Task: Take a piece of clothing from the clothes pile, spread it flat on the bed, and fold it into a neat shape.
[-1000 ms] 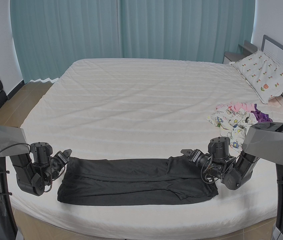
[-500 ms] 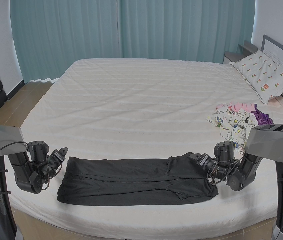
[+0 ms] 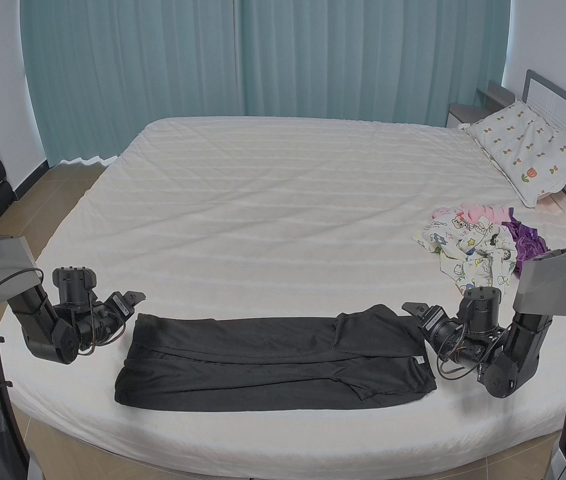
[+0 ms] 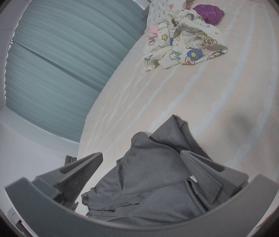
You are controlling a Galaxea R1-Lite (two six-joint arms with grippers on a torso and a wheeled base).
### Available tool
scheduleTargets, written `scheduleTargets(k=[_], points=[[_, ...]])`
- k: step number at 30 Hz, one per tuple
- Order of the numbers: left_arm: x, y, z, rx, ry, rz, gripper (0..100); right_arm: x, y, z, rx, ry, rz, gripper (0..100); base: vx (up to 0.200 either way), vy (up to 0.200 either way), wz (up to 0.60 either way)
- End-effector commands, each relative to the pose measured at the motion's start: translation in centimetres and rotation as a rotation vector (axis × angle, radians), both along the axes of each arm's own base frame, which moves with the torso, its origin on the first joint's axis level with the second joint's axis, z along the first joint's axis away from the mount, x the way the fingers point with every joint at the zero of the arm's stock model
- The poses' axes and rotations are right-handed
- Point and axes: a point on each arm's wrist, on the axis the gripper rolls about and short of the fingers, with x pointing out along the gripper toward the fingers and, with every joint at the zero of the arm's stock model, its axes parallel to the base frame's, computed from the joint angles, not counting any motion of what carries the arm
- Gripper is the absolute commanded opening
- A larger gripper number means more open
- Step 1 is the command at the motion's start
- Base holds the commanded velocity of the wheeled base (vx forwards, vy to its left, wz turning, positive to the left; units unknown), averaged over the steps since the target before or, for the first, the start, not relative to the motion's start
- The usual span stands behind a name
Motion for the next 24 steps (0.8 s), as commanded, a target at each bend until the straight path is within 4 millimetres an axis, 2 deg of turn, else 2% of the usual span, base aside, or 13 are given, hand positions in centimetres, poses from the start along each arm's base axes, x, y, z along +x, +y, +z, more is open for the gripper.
scheduleTargets(k=[1,7,11,18,19,24], points=[[2.4,0.1,0.8,0.024,-0.029,-0.081,100,-1.0,-0.5,-0.8,0.025,0.025,-0.004,100,0.000,0.000,0.00],[3.9,0.4,-2.4,0.092,0.050,-0.212,100,-1.1,-0.5,-0.8,0.030,0.030,0.002,100,0.000,0.000,0.00],[5.0,0.5,-3.2,0.111,0.058,-0.231,100,-1.1,-0.4,-0.8,0.036,0.030,0.009,100,0.000,0.000,0.00],[5.5,0.4,-3.6,0.109,0.083,-0.242,100,-1.1,-0.4,-0.8,0.037,0.030,0.011,100,0.000,0.000,0.00],[5.4,0.4,-3.6,0.121,0.083,-0.247,0,-1.1,-0.4,-0.8,0.037,0.030,0.011,100,0.000,0.000,0.00],[5.1,1.5,-3.8,0.133,0.096,-0.219,0,-1.1,-0.4,-0.8,0.037,0.030,0.012,100,0.000,0.000,0.00]])
